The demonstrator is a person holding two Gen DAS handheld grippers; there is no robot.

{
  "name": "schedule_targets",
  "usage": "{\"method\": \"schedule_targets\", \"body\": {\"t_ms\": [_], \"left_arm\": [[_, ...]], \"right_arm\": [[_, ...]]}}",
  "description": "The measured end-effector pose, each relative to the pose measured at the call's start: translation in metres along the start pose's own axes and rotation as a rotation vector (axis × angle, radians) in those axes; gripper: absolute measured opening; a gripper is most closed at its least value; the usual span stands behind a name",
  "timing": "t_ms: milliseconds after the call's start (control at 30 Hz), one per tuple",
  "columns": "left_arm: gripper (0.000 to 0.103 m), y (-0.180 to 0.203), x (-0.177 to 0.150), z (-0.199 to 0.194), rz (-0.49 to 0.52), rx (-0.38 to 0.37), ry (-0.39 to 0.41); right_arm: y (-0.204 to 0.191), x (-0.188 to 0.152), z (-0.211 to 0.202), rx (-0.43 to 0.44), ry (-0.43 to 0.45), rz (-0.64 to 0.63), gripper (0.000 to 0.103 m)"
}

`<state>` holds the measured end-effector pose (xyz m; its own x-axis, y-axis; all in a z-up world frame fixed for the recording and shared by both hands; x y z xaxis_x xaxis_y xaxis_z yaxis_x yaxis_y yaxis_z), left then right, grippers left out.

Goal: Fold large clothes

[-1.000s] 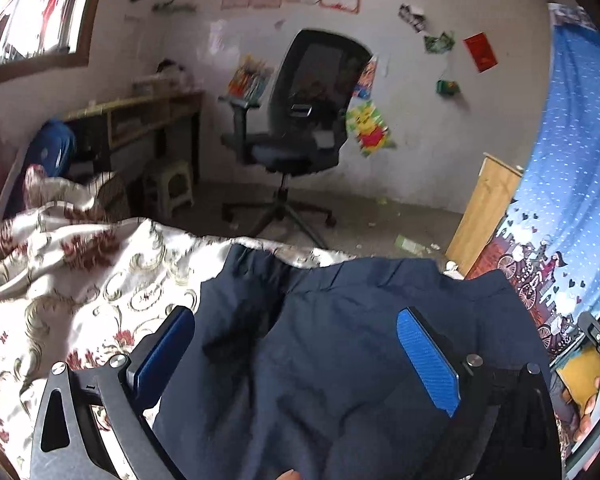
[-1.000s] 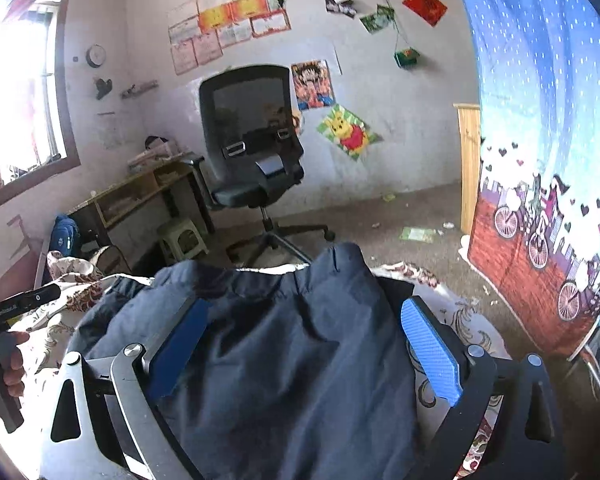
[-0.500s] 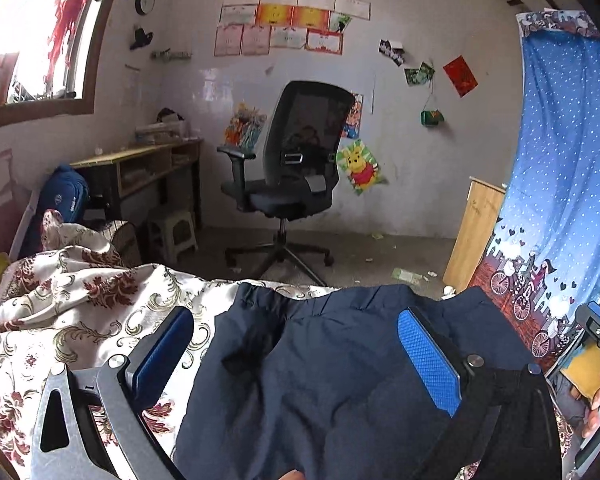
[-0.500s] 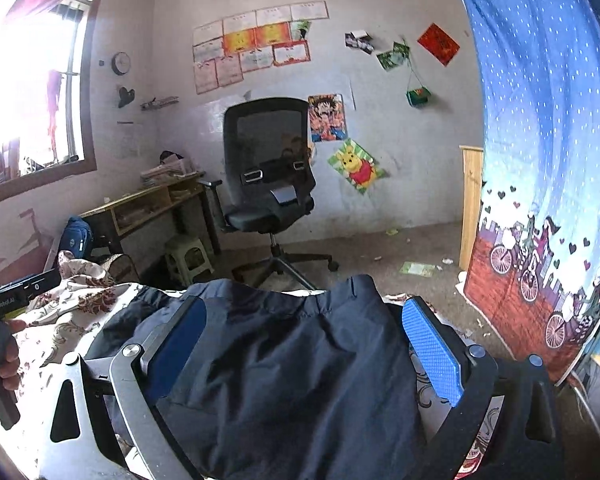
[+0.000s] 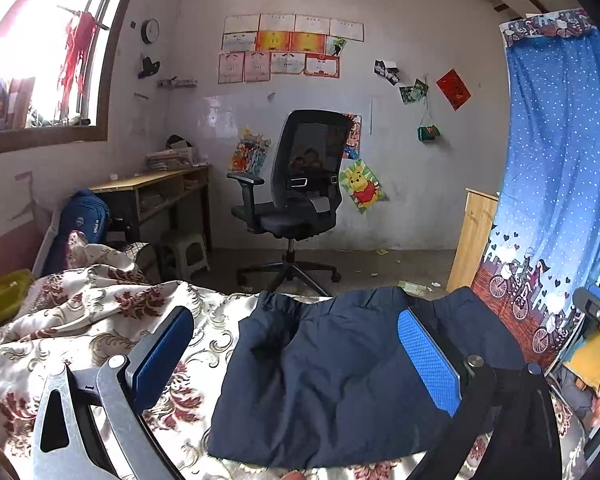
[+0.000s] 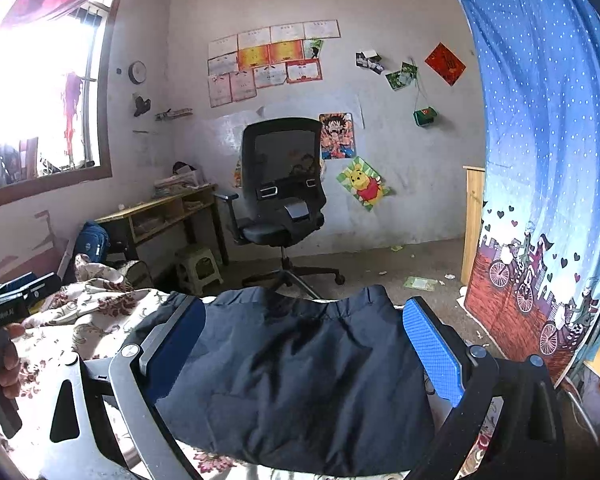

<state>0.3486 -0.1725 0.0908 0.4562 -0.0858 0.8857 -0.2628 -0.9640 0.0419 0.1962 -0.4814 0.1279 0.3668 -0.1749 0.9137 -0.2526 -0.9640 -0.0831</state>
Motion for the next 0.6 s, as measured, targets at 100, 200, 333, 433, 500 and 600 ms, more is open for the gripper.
{"method": "schedule_targets", "body": {"t_ms": [100,200,333,433,500,600], "left_arm": [[0.103,-0.003,-0.006,-0.015,0.005,0.004,0.003],[0.103,-0.007,-0.011,-0.032,0.005,0.008,0.007],[0.103,-0.012,-0.016,-0.054,-0.005,0.008,0.017],[0.103,-0.014,-0.021,-0.070,-0.008,0.010,0.026],[0.103,-0.017,-0.024,-0.081,-0.014,0.009,0.032],[0.103,-0.020,-0.032,-0.095,-0.026,0.002,0.032]], "right_arm": [[-0.007,-0.002,-0.015,0.001,0.006,-0.005,0.098],[-0.015,-0.005,-0.032,0.007,0.009,-0.008,0.098],[-0.028,-0.009,-0.055,0.017,0.017,-0.020,0.098],[-0.036,-0.013,-0.073,0.022,0.028,-0.030,0.098],[-0.040,-0.018,-0.085,0.029,0.030,-0.033,0.098],[-0.045,-0.025,-0.102,0.037,0.035,-0.039,0.098]]}}
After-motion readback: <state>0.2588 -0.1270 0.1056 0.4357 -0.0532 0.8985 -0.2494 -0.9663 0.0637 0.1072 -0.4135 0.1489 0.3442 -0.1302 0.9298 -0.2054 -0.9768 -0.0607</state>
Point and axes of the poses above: each gripper's, at about its wrist camera, not at the fingertips, and z roughly the way its jaws point, y to its right, x to its top, the point moved 7 cm from there along z, roughly the way its jaws point, and after that the axes turned 8 degrees about -y, right-handed, at the moved point
